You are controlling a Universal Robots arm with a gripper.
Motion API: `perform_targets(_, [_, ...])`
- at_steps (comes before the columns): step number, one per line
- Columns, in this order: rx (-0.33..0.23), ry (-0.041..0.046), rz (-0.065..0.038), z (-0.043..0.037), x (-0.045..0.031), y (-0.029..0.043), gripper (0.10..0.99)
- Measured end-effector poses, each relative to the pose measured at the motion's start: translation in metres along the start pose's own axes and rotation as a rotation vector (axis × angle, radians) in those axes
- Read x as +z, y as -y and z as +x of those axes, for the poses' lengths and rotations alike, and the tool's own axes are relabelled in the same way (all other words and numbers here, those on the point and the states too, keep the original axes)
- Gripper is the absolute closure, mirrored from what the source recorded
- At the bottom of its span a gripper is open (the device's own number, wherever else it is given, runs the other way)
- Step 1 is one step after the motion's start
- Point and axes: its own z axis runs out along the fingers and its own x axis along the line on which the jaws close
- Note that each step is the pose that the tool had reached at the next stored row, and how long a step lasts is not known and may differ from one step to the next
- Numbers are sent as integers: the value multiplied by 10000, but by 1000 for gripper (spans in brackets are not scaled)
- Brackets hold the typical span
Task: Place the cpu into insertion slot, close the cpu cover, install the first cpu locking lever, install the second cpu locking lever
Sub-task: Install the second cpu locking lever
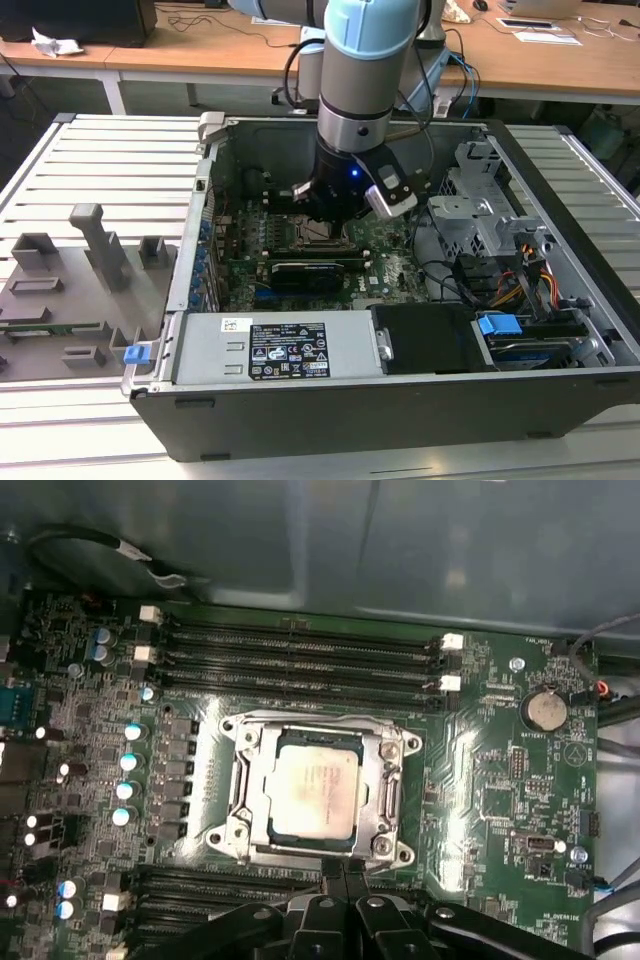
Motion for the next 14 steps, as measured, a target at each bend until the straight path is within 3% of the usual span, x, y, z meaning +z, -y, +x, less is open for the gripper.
perform_targets(4, [0, 0, 1, 39, -5, 36, 980])
perform_targets(9, [1, 0, 1, 243, -6, 43, 980])
perform_targets(14, [-4, -1, 2, 334, 54, 53, 980])
